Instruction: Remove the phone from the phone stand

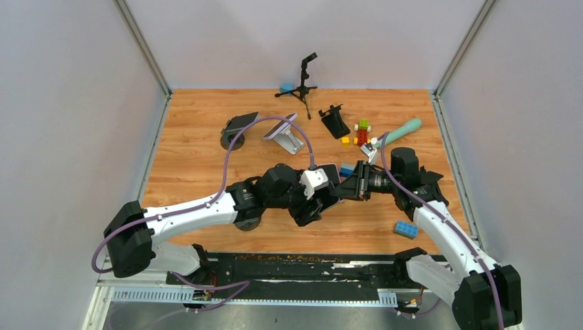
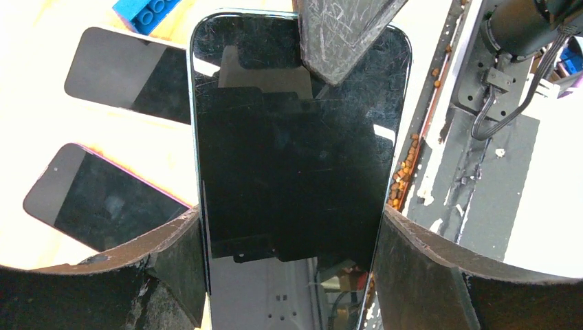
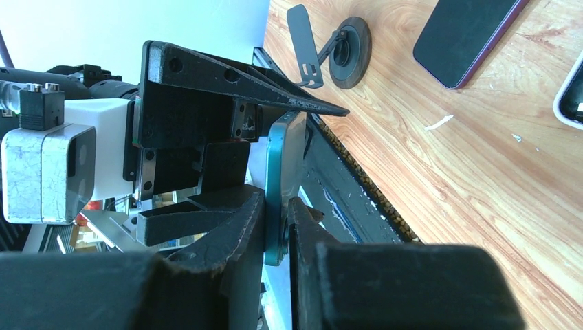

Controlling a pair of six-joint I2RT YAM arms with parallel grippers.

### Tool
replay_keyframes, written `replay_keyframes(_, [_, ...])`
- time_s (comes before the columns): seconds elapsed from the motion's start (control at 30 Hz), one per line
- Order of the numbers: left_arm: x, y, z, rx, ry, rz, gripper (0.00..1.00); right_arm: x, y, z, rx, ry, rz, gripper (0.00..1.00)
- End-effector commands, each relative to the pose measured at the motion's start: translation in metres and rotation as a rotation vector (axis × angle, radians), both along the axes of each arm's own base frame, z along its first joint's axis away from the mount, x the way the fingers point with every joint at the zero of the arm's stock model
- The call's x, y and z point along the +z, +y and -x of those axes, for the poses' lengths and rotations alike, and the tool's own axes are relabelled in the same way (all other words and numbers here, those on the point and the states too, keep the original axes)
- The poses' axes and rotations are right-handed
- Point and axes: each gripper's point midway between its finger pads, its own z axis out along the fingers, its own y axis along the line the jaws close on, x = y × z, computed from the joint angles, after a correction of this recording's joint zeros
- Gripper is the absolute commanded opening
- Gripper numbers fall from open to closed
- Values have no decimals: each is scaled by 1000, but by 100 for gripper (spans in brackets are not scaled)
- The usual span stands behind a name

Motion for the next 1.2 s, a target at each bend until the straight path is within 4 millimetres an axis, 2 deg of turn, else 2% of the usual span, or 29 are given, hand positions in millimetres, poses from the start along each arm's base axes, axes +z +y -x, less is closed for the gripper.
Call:
replay_keyframes(0.0, [19,-4,-10,30,-45,22,40,15,5,0,32,-49,-39,0])
replay_keyframes(0.03, [19,-4,-9,24,-38,21,25,13,5,-1,30,-44,-36,3])
replay_keyframes(0.07, [18,-5,-9,24,-33,19,18,11,5,-1,29,-40,-33,10])
replay_keyframes(0.1, [17,-5,-8,24,-26,15,6,10,5,-2,26,-37,-31,16])
replay_keyframes(0.17, [13,-5,-8,29,-15,6,0,7,4,-3,19,-42,-23,34])
replay_keyframes(0.23, [10,-3,-8,40,-10,3,0,6,2,-7,-6,-56,0,54])
replay_keyframes(0.33, [10,1,-8,62,-10,12,0,6,-2,-12,-51,-89,40,74])
replay_keyframes(0.5, [9,13,-12,124,-26,22,0,8,-9,-20,-106,-135,98,78])
replay_keyframes(0.6, [7,27,-28,264,-42,11,0,4,-16,-23,-144,-147,159,79])
replay_keyframes(0.8, [6,52,-46,436,-36,31,0,-9,-23,-21,-156,-144,213,79])
replay_keyframes(0.97, [0,86,-72,619,22,81,0,-14,-25,-24,-164,-125,243,78])
replay_keyframes(1.17, [-11,128,-93,814,52,87,0,-19,-28,-26,-180,-114,267,77])
